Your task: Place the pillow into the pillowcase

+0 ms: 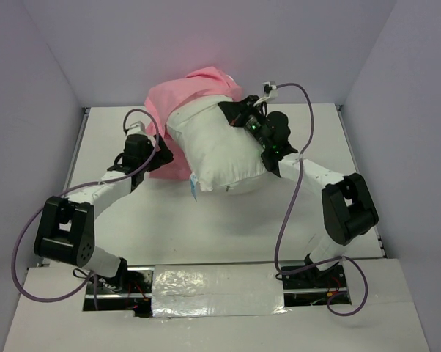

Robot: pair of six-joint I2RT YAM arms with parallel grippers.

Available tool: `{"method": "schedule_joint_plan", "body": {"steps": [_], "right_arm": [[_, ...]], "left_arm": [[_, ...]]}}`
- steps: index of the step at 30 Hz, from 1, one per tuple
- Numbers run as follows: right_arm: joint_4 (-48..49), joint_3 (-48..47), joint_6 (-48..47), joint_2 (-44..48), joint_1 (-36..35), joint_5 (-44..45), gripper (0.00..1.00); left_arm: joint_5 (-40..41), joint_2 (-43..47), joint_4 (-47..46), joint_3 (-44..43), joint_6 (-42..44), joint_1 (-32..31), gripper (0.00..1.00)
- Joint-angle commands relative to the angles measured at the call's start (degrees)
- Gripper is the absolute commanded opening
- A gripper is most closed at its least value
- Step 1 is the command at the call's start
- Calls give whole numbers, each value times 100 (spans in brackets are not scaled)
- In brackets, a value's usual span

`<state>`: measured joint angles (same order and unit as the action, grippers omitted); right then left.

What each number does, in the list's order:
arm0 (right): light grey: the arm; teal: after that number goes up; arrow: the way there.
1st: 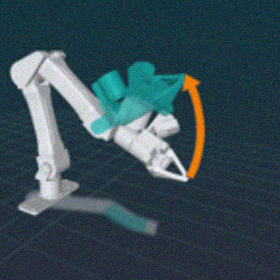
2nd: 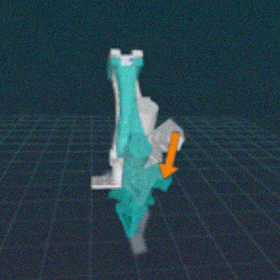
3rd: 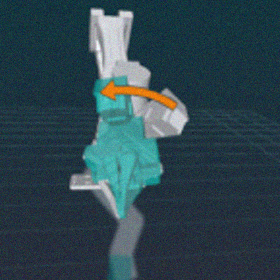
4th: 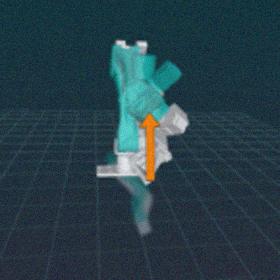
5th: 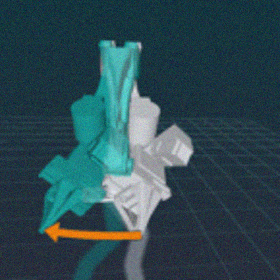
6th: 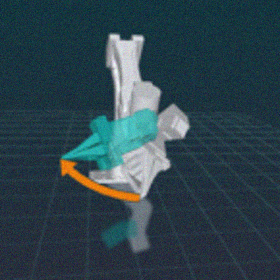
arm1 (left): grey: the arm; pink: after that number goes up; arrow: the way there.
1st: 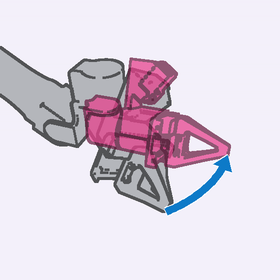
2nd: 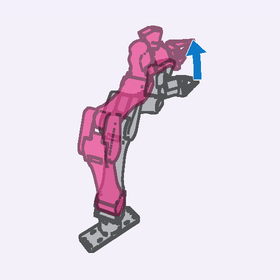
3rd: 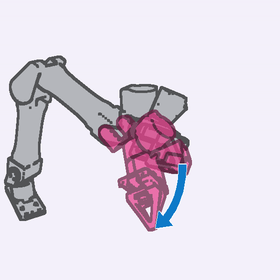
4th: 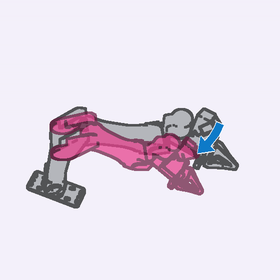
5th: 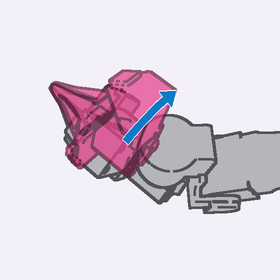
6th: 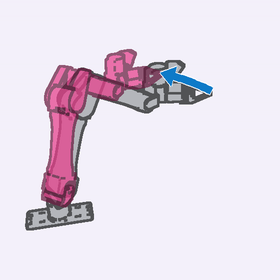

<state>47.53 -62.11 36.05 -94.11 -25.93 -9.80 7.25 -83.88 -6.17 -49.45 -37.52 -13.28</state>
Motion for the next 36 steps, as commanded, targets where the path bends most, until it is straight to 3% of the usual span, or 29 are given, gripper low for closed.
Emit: {"method": "schedule_joint_plan", "body": {"steps": [1, 8, 18, 23, 24, 25, 26, 27, 31, 32, 34, 35, 36], "right_arm": [[838, -855, -45, 446, 62, 5, 0], [722, -1049, -11, 349, 124, -109, 0], [890, -1040, 191, 340, 246, -285, 0], [969, -1102, 280, 314, 282, -356, 0], [995, -1093, 253, 314, 282, -356, 0], [1004, -1076, 218, 323, 282, -312, 0], [1082, -1023, 174, 305, 282, -329, 0], [1170, -997, 165, 296, 273, -338, 0], [2466, -716, -639, 86, -51, -260, 0], [2533, -619, -1975, 33, -278, 211, 0], [2129, -784, -3282, -55, -1016, 959, 0], [2312, -855, -4559, -386, -1254, 1868, 0], [2757, -917, -5042, -598, -1613, 2312, 0]], "left_arm": [[-73, 55, -672, 207, 226, 290, 99], [-865, 276, -991, 235, 1763, 370, 99], [-1691, -1226, -886, -872, 2029, 554, 99], [-1805, -1421, -894, -997, 2003, 563, 99], [-1954, -1412, -1007, -979, 1977, 563, 96], [-2181, -1404, -1069, -953, 1976, 563, 80], [-2366, -1377, -1114, -918, 1881, 563, 35], [-2803, -1264, -1175, -900, 1758, 537, 2], [-3115, -158, -1211, -418, 829, -15, 0], [-3124, 149, -1089, -434, 599, -217, 0], [-2905, 871, -721, -643, 45, -1077, 0], [-2861, 1047, -658, -758, -114, -1341, 0], [-2965, 1327, -727, -811, -403, -1762, 0]]}}
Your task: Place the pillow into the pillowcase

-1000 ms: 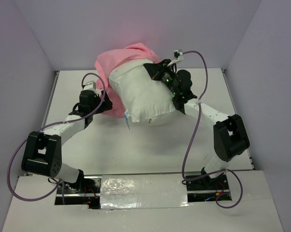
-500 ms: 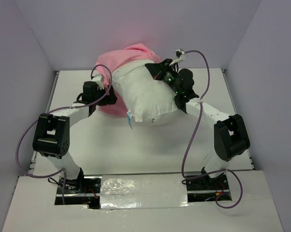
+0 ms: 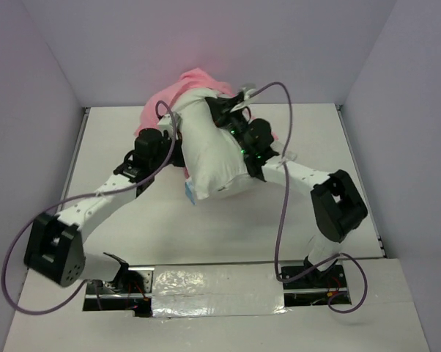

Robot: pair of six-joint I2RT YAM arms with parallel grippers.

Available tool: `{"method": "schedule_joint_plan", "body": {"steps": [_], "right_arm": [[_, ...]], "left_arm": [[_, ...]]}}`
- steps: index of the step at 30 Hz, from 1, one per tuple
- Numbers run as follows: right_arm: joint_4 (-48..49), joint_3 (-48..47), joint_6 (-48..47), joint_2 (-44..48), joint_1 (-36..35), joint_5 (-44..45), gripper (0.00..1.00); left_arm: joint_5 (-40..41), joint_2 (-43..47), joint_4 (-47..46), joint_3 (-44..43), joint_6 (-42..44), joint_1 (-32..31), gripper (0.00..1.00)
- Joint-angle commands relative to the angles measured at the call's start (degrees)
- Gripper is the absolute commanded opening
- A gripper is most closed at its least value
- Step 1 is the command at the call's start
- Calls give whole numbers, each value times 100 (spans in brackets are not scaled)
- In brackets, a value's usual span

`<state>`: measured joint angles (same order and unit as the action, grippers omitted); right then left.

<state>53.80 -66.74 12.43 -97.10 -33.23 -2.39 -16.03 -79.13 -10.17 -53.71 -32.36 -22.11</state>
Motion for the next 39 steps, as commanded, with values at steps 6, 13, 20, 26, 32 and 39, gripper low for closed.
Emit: {"method": "schedule_joint_plan", "body": {"steps": [6, 13, 20, 26, 32, 39], "right_arm": [[2228, -1289, -3455, -1205, -896, 4289, 0], [2810, -1974, -4730, -1610, -808, 5512, 0], [3410, -2677, -6067, -1883, -475, 6075, 0], [3584, -2800, -6962, -1970, -26, 6470, 0], [3568, -3905, -7675, -2514, 221, 7006, 0], [2891, -2893, -7222, -1905, -130, 6709, 0]], "left_arm": [[-1173, 1549, -178, -895, -1492, -1375, 0], [-1561, 1927, 323, -1133, -1563, -1630, 0], [-1597, 2314, 594, -1150, -1598, -1972, 0], [-1359, 3148, 1306, -563, -2194, -2253, 0], [-761, 3940, 1959, 17, -3143, -2596, 0], [3, 3959, 2776, 229, -3163, -2746, 9]]}}
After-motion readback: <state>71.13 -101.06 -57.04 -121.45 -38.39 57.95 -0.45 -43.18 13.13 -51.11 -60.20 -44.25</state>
